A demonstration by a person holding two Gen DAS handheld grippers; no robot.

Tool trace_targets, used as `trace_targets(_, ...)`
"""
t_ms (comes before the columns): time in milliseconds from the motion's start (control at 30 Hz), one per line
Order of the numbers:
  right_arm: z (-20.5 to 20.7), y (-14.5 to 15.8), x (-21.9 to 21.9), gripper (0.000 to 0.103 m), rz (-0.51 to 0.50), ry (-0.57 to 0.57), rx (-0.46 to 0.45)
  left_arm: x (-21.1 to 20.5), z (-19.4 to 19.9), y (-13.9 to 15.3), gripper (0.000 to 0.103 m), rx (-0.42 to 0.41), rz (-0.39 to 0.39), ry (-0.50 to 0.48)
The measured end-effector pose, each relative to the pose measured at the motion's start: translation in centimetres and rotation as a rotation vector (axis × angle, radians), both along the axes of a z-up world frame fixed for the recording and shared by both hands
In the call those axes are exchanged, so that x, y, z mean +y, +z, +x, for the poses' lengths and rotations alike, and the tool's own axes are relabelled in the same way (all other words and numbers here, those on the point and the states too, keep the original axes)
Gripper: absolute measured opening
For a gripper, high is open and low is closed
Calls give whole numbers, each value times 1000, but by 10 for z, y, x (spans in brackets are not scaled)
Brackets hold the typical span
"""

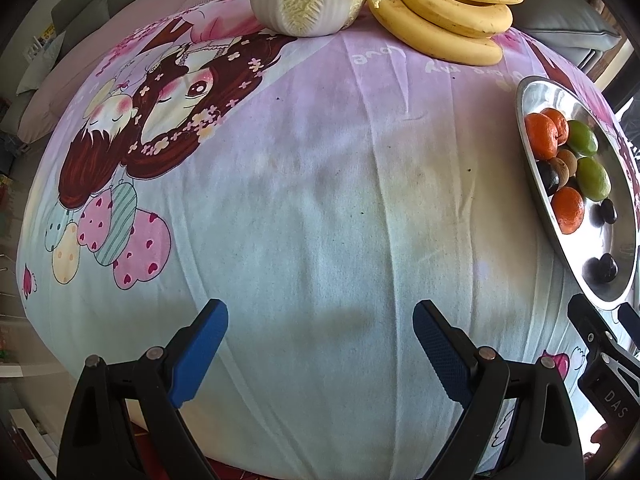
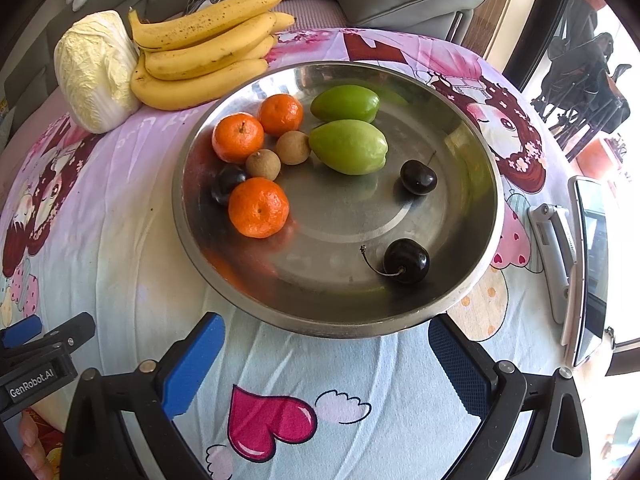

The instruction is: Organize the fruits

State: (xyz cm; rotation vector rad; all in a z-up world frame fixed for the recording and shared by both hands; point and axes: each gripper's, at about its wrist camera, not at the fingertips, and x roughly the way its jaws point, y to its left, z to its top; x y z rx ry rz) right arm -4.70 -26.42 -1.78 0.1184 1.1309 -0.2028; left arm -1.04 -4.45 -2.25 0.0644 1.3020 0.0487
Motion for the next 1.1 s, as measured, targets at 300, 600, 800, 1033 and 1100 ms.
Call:
trace_targets(300, 0, 1, 0, 103, 4, 4, -1, -1, -1, 0, 94, -4, -2, -1)
trace_targets(600, 0, 1, 0, 103, 4, 4, -1, 0, -1, 0, 94, -4, -1, -4)
trace_targets(800, 0, 0, 0, 103, 4, 4, 4, 0, -1, 0, 94, -3, -1, -6)
trace_targets(1033, 0, 0, 0, 103, 5, 5, 3, -1, -1, 0, 94, -3, 0, 4)
trace_targets(1100, 1, 0, 0, 103, 4, 5, 4, 0, -1, 1, 94, -4, -1, 8)
